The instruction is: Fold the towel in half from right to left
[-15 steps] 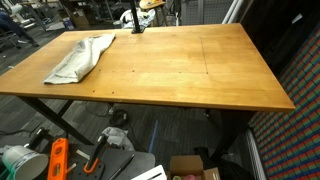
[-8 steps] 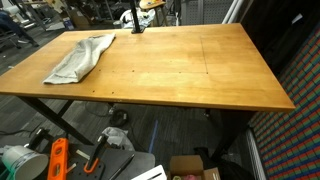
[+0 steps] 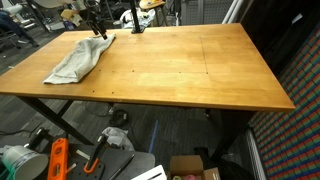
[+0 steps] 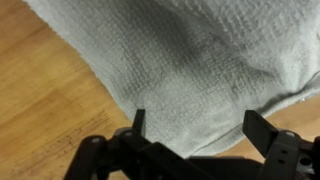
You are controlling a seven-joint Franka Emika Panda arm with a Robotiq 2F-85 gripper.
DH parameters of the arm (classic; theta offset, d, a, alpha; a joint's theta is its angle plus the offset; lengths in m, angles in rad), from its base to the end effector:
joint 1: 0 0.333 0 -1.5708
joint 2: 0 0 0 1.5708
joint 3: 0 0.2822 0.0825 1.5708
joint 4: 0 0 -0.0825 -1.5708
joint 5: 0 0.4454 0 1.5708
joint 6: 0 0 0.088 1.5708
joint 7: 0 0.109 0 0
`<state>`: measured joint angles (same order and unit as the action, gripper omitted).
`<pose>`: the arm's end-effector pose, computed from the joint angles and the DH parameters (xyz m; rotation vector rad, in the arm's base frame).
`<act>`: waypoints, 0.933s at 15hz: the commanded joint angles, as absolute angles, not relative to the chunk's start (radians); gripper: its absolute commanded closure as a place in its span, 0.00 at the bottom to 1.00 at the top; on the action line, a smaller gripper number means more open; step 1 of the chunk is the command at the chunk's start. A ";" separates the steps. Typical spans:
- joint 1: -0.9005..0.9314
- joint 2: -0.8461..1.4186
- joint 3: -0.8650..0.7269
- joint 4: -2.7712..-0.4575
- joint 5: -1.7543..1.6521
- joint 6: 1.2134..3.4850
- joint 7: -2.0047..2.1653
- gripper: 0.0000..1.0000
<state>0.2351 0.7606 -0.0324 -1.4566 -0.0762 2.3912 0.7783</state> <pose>0.7489 0.1568 0.1863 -3.0124 0.7909 -0.2972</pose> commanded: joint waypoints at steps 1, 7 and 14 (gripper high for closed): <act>0.188 0.805 0.013 -1.363 0.019 2.227 0.679 0.00; 0.143 0.816 0.045 -1.322 0.150 2.026 0.599 0.00; 0.141 0.827 0.019 -1.355 0.170 2.025 0.602 0.00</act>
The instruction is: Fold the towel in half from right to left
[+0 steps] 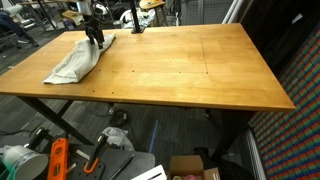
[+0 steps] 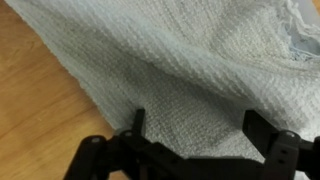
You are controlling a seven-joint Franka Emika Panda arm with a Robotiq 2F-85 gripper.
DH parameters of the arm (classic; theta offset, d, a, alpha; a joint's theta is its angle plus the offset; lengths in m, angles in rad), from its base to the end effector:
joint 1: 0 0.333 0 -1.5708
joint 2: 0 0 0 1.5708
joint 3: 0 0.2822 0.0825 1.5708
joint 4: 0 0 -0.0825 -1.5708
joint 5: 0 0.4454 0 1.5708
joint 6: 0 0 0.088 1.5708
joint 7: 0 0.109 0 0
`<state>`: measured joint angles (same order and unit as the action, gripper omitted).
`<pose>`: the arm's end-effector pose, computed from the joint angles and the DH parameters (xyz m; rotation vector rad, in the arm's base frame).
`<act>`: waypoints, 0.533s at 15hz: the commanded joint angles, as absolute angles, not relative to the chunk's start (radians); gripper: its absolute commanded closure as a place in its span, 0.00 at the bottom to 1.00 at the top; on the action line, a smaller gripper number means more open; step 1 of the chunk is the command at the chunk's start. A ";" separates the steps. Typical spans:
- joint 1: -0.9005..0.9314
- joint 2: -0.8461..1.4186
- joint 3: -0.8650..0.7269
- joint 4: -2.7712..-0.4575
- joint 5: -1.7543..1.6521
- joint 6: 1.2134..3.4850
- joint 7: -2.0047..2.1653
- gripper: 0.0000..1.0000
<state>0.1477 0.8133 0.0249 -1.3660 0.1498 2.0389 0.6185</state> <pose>0.7346 0.1340 0.1606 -2.9404 0.7973 0.2844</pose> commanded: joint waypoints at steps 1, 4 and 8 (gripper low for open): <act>0.142 0.826 0.015 -1.365 0.169 2.042 0.607 0.00; 0.151 0.811 -0.003 -1.404 0.158 2.138 0.626 0.00; 0.162 0.797 -0.043 -1.447 0.135 2.312 0.652 0.00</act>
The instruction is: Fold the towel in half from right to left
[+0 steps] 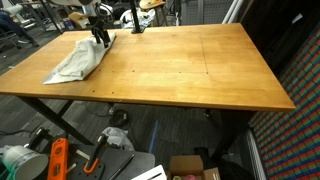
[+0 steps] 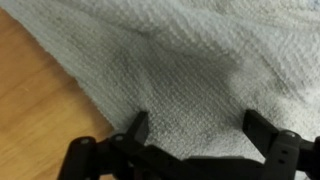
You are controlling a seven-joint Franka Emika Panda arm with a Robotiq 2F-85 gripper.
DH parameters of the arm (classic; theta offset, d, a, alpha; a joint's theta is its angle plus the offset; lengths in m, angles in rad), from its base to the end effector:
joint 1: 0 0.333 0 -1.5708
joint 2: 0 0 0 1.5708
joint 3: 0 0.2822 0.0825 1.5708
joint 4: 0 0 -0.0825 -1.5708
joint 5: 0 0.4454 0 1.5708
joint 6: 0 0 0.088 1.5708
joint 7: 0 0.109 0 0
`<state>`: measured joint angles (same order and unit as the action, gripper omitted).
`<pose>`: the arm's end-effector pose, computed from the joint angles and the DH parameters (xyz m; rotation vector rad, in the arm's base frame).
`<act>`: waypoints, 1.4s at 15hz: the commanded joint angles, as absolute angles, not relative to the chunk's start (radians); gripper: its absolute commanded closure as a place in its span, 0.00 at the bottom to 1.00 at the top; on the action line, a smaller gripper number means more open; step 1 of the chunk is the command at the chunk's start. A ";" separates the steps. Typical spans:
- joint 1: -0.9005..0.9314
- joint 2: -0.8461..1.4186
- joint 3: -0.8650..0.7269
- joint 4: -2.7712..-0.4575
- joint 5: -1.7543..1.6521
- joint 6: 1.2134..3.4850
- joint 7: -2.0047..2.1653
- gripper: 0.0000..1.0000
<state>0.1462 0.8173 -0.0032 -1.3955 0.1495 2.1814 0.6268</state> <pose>0.7446 0.1134 0.1539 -2.9183 0.8559 0.1120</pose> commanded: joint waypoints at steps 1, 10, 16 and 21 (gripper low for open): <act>0.163 0.797 -0.054 -1.452 0.132 2.345 0.662 0.00; 0.171 0.786 -0.121 -1.499 0.113 2.504 0.745 0.00; 0.208 0.701 -0.148 -1.578 0.047 2.495 0.745 0.00; 0.188 0.487 -0.084 -1.777 0.022 2.431 0.608 0.00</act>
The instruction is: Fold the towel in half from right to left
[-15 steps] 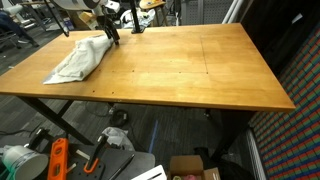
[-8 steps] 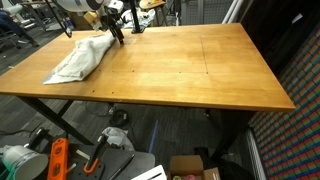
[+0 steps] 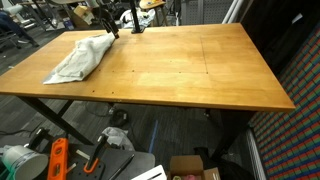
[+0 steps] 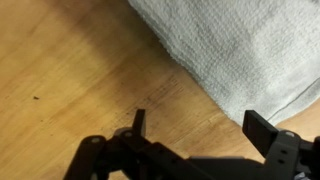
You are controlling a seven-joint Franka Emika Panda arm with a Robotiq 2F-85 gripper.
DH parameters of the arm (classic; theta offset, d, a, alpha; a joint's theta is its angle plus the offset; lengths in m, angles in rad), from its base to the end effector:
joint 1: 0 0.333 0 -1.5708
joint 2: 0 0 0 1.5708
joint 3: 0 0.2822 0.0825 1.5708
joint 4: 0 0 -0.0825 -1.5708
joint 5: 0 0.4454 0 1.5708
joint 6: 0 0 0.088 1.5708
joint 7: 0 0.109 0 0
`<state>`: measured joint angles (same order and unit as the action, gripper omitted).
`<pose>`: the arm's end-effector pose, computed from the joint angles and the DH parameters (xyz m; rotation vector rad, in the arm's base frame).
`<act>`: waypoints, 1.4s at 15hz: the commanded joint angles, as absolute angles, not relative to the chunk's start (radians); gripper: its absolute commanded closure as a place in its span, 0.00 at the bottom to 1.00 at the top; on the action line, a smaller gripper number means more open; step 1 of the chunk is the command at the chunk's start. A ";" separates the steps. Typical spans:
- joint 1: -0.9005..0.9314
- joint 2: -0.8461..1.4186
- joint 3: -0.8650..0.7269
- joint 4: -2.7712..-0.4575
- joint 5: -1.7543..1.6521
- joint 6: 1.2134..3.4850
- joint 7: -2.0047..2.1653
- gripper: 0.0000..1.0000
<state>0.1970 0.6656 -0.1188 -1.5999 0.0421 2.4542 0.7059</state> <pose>0.7386 0.0665 0.1946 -2.9408 0.9508 -0.3016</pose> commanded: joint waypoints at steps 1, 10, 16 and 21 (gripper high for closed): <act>0.184 0.438 -0.067 -1.828 0.024 2.434 0.557 0.00; 0.239 0.080 0.081 -2.216 -0.056 2.456 0.394 0.00; 0.259 0.077 0.168 -2.242 -0.090 2.437 0.438 0.00; 0.244 0.087 0.162 -2.241 -0.090 2.437 0.436 0.00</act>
